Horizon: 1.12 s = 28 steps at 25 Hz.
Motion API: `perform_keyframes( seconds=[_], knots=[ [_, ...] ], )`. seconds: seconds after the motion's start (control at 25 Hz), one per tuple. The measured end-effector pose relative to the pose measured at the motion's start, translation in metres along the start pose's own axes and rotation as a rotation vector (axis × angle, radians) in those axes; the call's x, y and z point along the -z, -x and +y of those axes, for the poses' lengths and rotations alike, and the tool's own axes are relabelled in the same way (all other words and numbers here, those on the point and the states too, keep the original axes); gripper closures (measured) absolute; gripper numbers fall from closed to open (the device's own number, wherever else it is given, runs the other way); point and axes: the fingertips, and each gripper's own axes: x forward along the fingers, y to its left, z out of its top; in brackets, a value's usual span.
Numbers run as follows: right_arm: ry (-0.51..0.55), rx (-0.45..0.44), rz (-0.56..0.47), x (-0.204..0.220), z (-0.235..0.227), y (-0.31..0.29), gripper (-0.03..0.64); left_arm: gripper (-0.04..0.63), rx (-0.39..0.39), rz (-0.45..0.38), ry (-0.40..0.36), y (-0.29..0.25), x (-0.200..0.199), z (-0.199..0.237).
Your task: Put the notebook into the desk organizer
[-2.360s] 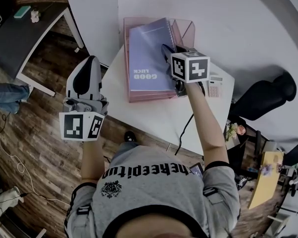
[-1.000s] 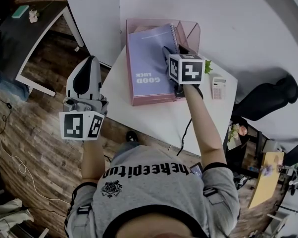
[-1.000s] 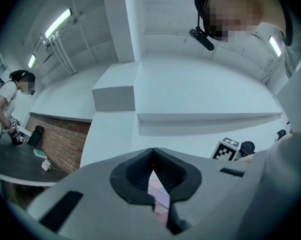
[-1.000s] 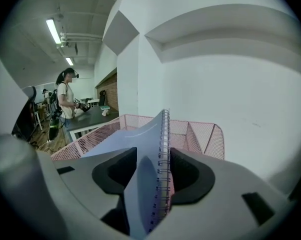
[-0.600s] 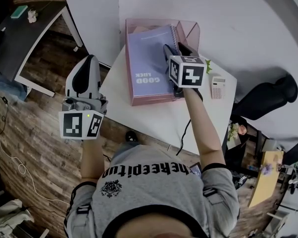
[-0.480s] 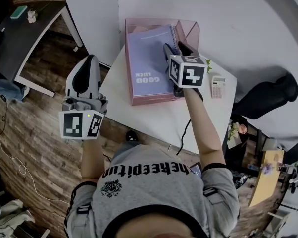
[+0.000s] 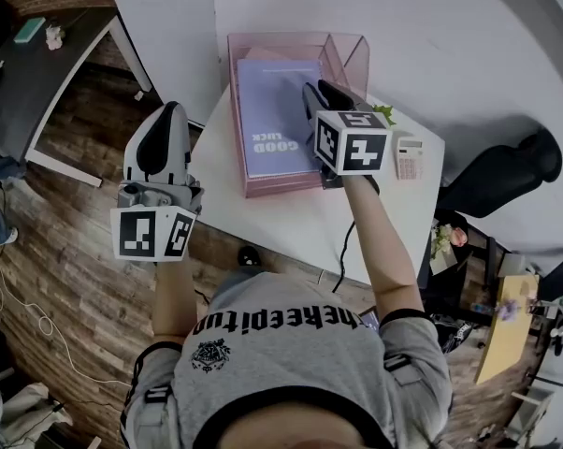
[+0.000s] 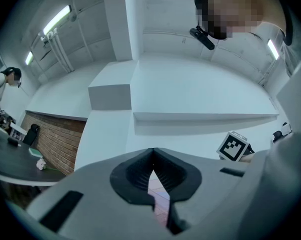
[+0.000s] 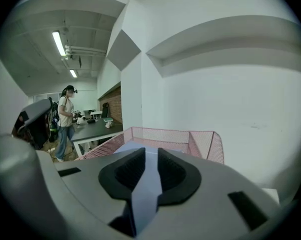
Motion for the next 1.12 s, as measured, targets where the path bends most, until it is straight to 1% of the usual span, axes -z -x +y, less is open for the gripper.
perform_keyframes(
  seconds=[0.04,0.08,0.12,0.52,0.76,1.12],
  knots=[
    [-0.001,0.001,-0.012,-0.001,0.0,0.003,0.576,0.591,0.004,0.001,0.0,0.0,0.0,-0.002],
    [0.001,0.001,-0.023,-0.002,0.0,0.007,0.607,0.592,0.009,0.001,0.0,-0.001,0.0,-0.004],
    [0.003,-0.001,-0.035,-0.002,0.001,0.01,0.614,0.592,0.013,0.0,0.001,-0.001,0.001,-0.006],
    [0.019,-0.022,-0.18,-0.01,0.008,0.053,0.615,0.592,0.058,-0.001,-0.001,-0.006,-0.003,-0.036],
    [0.0,0.005,-0.269,-0.012,0.003,0.087,0.614,0.592,0.077,-0.006,-0.001,-0.006,-0.007,-0.058],
    [0.018,0.048,-0.353,-0.012,-0.002,0.139,0.614,0.592,0.096,-0.005,-0.001,0.006,-0.016,-0.085]
  ],
)
